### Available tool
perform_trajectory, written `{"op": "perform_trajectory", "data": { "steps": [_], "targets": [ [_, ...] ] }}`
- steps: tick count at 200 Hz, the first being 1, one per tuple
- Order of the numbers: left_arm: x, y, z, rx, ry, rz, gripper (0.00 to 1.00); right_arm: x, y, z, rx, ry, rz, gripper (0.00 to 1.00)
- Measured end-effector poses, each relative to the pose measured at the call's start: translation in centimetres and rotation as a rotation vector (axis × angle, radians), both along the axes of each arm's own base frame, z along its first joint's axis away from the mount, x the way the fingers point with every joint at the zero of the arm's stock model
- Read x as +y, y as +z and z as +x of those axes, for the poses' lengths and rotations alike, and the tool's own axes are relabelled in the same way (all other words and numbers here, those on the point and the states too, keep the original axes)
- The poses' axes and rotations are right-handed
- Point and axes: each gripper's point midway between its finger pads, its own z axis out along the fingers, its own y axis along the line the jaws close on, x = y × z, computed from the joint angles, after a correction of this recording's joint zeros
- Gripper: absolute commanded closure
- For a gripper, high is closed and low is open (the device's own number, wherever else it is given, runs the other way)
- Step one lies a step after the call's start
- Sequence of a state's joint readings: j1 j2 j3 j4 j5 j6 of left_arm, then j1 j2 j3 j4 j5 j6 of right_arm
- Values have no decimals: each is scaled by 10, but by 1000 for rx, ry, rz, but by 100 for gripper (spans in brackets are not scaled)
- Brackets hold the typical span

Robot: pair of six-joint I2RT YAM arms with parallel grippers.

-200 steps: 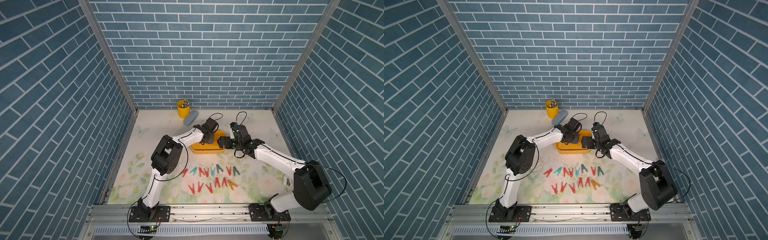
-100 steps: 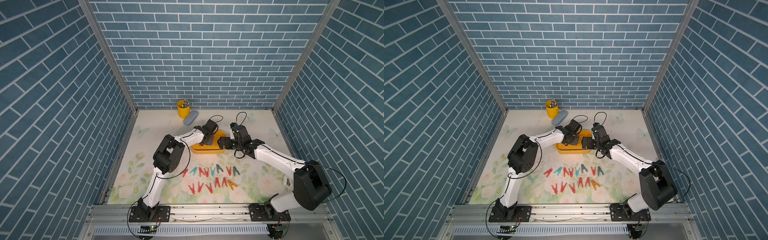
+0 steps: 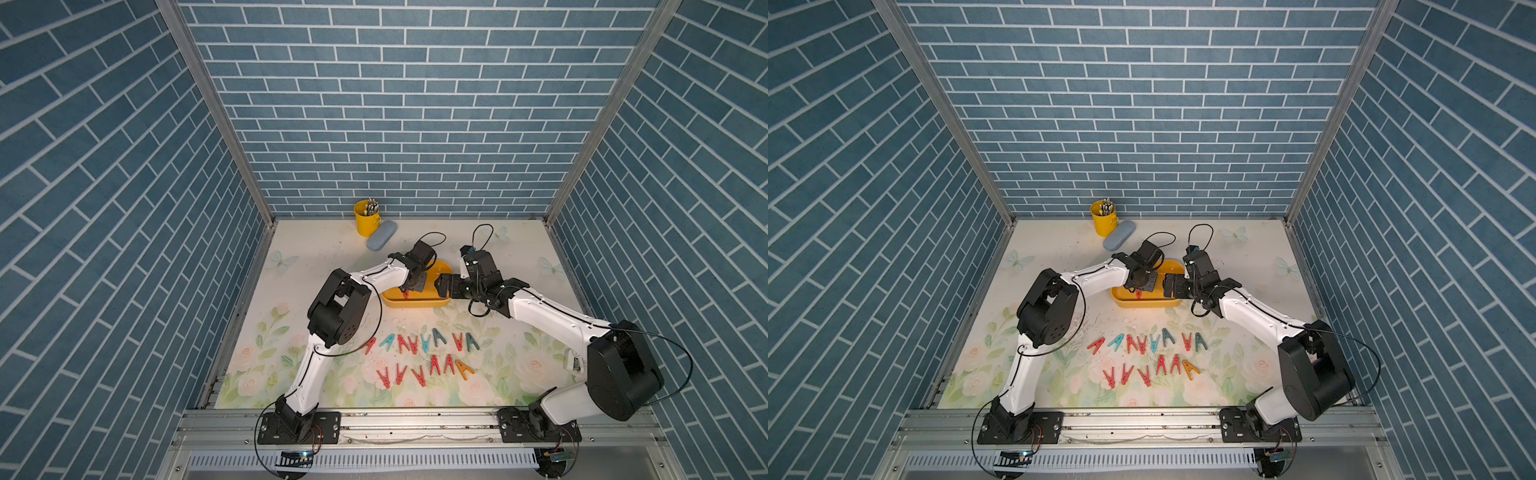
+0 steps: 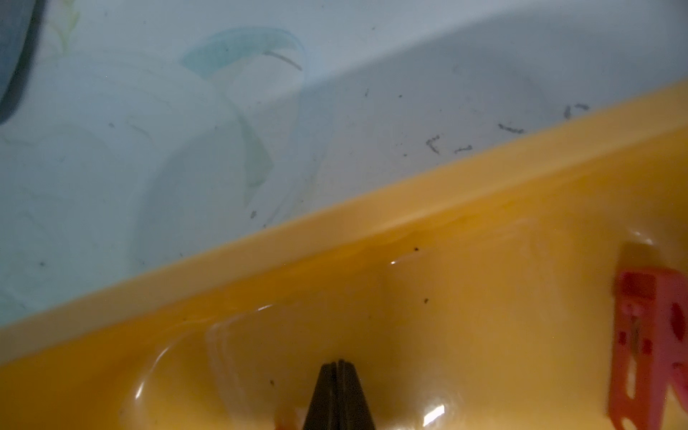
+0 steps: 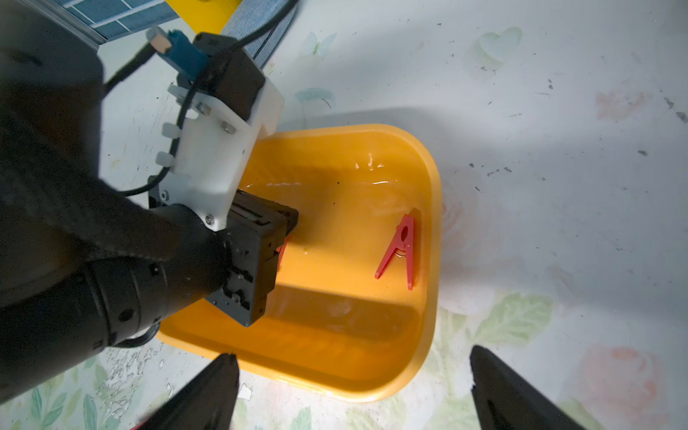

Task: Take the clothespins out of the storage box
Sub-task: Pick up the clothespin from the storage box.

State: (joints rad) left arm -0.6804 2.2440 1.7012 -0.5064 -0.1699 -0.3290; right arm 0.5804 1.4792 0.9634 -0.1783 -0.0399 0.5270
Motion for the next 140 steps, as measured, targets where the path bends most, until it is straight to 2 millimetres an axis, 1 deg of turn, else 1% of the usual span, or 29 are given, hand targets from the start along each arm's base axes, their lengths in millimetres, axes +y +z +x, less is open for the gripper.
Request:
{"op": "perform_trajectory", "data": {
  "steps": [35, 55, 71, 84, 117, 126, 140],
  "targets": [
    [1, 4, -1, 6, 21, -5, 100, 0, 0, 0, 1, 2, 1, 1],
    [3, 14, -3, 4, 36, -16, 100, 2, 0, -1, 3, 7, 7, 1],
    [3, 28, -4, -8, 50, -34, 100, 3, 2, 0, -1, 12, 15, 1],
    [4, 44, -4, -24, 61, -56, 100, 5, 3, -1, -2, 20, 25, 0],
    [4, 93, -5, -91, 89, -134, 100, 11, 6, -1, -6, 40, 52, 0],
    [7, 103, -8, -103, 97, -150, 100, 12, 7, -1, -7, 46, 57, 1],
    [13, 110, -15, -107, 111, -165, 100, 16, 8, -3, -7, 56, 63, 0]
  ]
}}
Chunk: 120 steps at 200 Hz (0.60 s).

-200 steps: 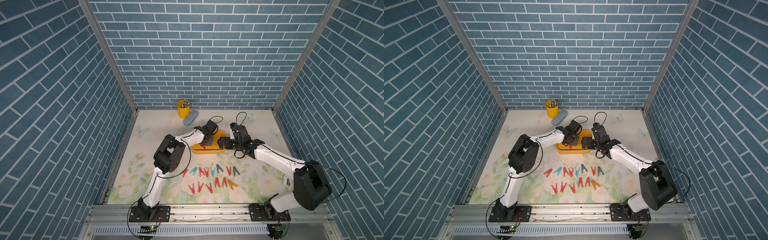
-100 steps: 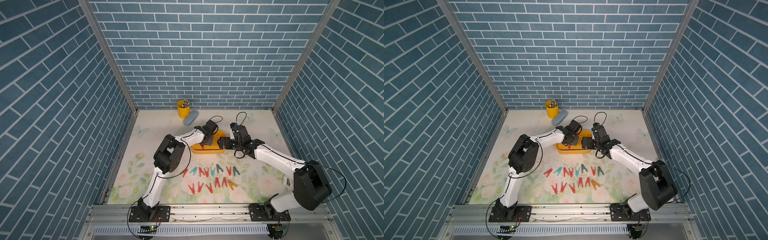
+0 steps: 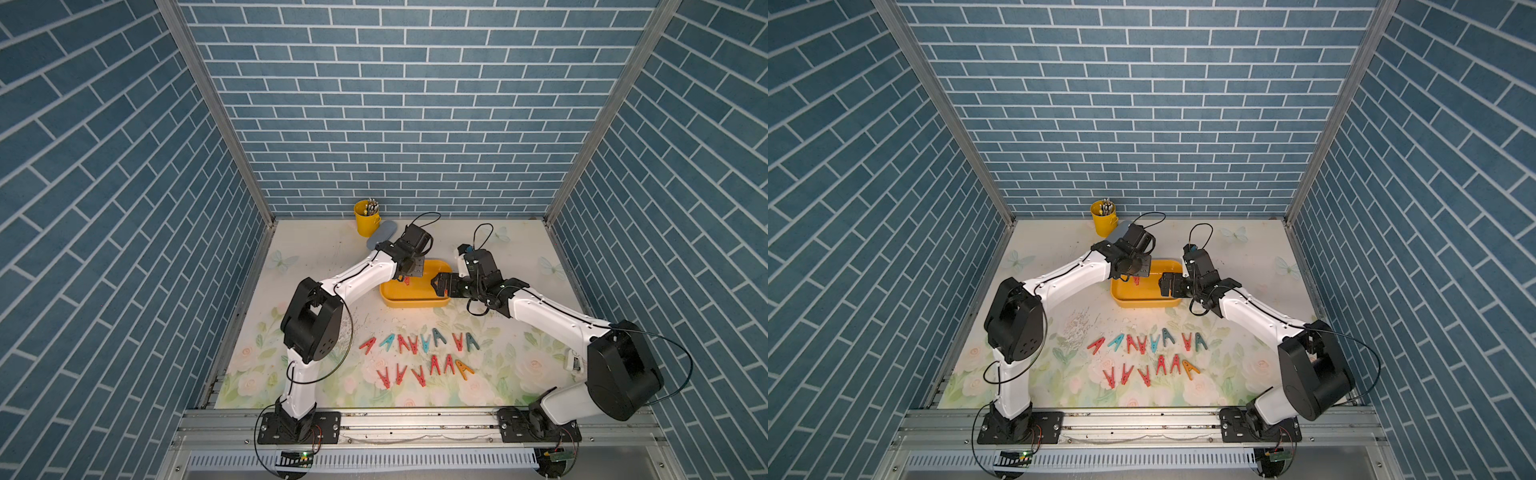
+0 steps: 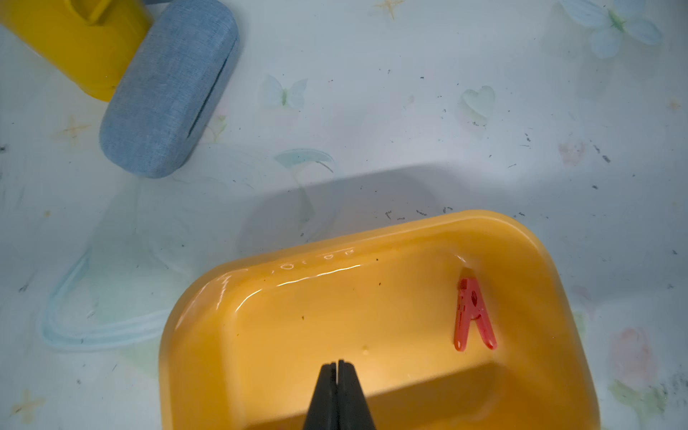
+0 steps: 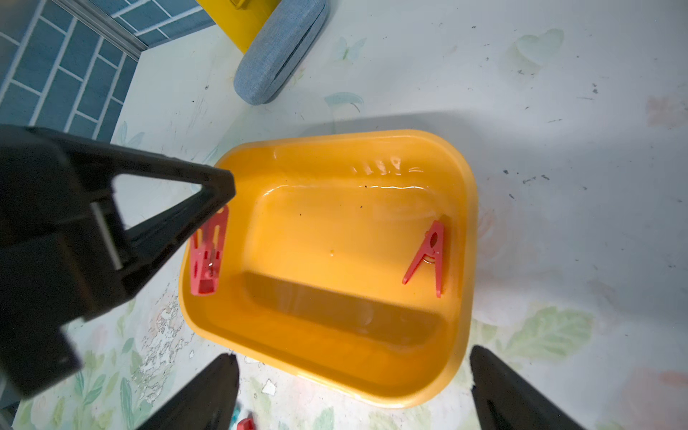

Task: Take the clothespins out of the storage box
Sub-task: Pick up the clothespin from the storage box, then place the clothespin at the center of the board.

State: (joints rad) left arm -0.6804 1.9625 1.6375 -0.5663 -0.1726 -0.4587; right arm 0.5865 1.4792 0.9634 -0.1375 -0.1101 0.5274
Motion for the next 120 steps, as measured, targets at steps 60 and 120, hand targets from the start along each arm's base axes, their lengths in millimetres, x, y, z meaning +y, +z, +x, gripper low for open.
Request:
{"op": "perform_trajectory", "data": {
  "steps": [60, 120],
  "targets": [
    [49, -10, -57, 60, 84, 3, 100, 24, 5, -13, -15, 69, 28, 1],
    [107, -19, -128, 73, 167, -45, 100, 61, -1, -38, 1, 151, 47, 1]
  ]
}}
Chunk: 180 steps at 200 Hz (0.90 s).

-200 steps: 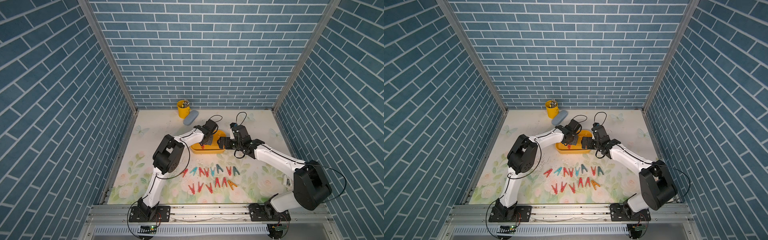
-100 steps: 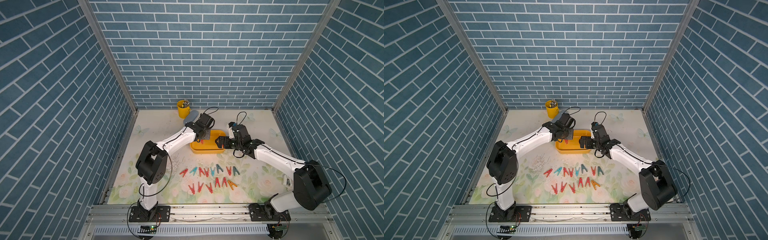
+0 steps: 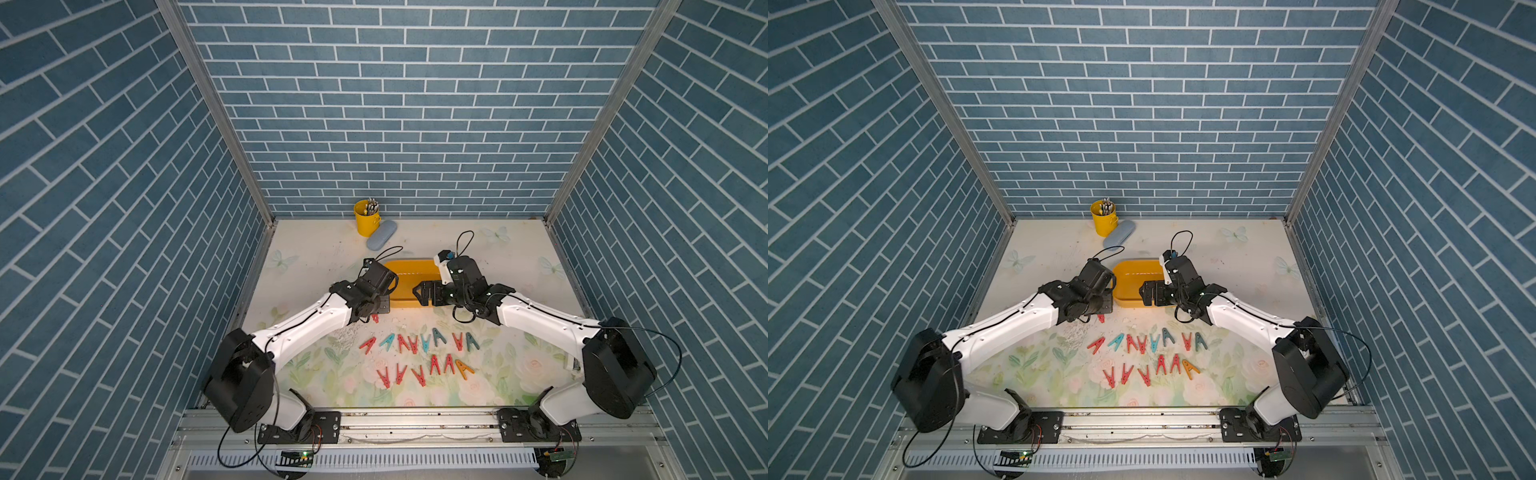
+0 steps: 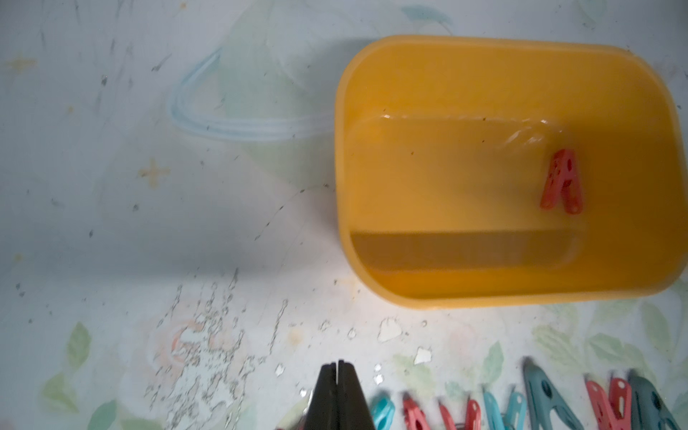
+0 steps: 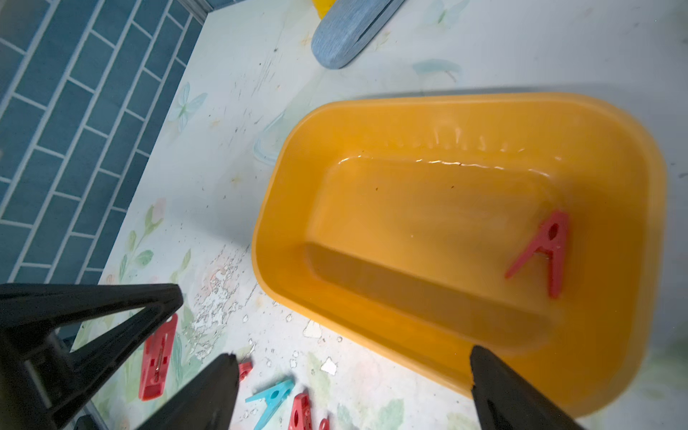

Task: Take the clothespins out of the storage box
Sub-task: Place the clothespin at the center of the board.

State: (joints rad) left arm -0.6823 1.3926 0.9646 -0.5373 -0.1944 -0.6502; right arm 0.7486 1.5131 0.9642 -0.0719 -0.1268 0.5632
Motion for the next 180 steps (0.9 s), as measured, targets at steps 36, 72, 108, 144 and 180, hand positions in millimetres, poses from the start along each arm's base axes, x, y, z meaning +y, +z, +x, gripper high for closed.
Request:
{"op": "perform_trajectory", "data": {
  "steps": [36, 72, 108, 144, 180],
  "targets": [
    [20, -22, -44, 27, 8, -11, 100, 15, -6, -14, 15, 29, -3, 1],
    [22, -49, -86, 67, -22, -19, 100, 25, -5, -24, 14, 38, -1, 1],
    [20, -74, -116, 107, -51, -12, 100, 31, -5, -31, 11, 32, -4, 1],
    [16, -89, -129, 127, -75, -3, 96, 35, -5, -36, 9, 21, -7, 1],
    [16, -95, -132, 129, -75, 5, 76, 30, -3, -34, -6, -5, -22, 0]
  ]
}}
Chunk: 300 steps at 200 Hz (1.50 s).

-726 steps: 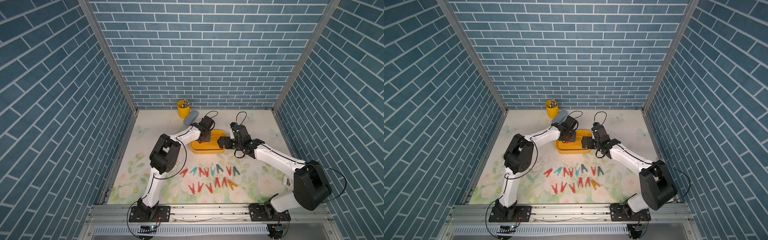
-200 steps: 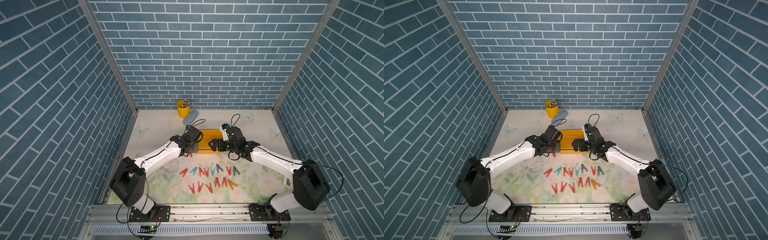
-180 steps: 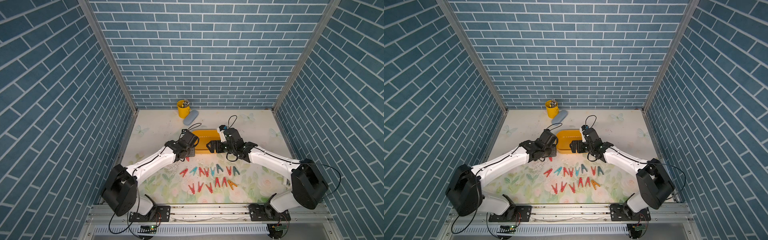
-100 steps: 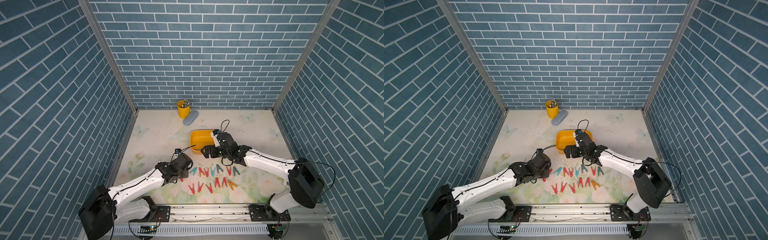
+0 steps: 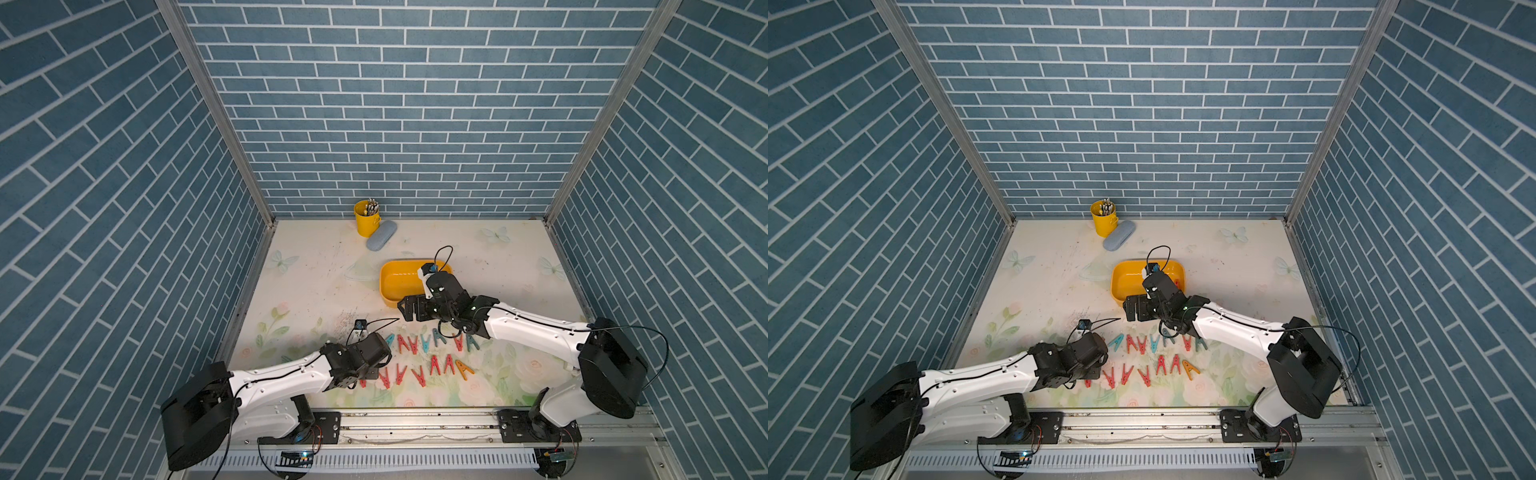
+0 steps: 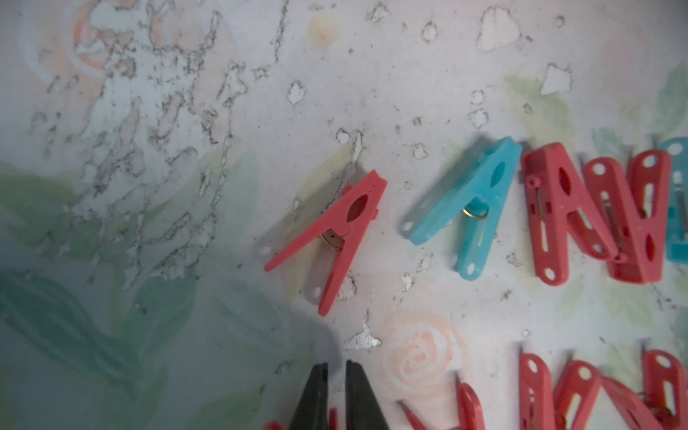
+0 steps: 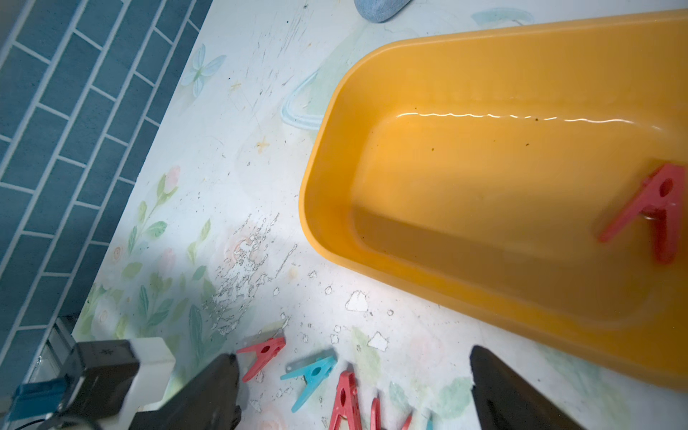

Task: Take the clothespins out of the storage box
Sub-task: Place the clothespin at the center of the board, then pick up the clothespin from the storage box.

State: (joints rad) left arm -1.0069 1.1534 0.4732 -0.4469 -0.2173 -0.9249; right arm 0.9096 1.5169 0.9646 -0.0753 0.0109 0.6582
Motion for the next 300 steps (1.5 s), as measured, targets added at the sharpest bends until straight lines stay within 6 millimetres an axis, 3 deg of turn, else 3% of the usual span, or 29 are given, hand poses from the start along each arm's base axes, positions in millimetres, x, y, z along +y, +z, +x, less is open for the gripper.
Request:
{"op": "perform_trajectory", "data": {
  "steps": [47, 56, 65, 83, 118, 160, 191, 254, 300],
  "targets": [
    [-2, 6, 3, -15, 7, -8, 61, -10, 2, 4, -10, -39, -54, 1],
    [-5, 12, 6, -26, 9, -16, 52, -12, 5, 7, -16, -48, -62, 1],
    [-8, 21, 10, -44, 13, -28, 45, -13, 9, 11, -24, -60, -68, 1],
    [-18, 45, 21, -93, 9, -51, 21, -15, 16, 21, -35, -83, -75, 1],
    [-33, 94, 48, -195, 21, -105, 0, -27, 16, 56, -16, -167, -117, 1],
    [-29, 132, 80, -268, 56, -139, 1, -43, -12, 84, 46, -235, -214, 3],
    [-22, 148, 104, -309, 93, -153, 0, -48, -32, 94, 89, -248, -270, 15],
    [-18, 168, 138, -348, 120, -200, 1, -65, -69, 110, 177, -297, -348, 26],
    [-12, 173, 149, -361, 130, -223, 1, -67, -87, 124, 216, -326, -367, 24]
  ]
}}
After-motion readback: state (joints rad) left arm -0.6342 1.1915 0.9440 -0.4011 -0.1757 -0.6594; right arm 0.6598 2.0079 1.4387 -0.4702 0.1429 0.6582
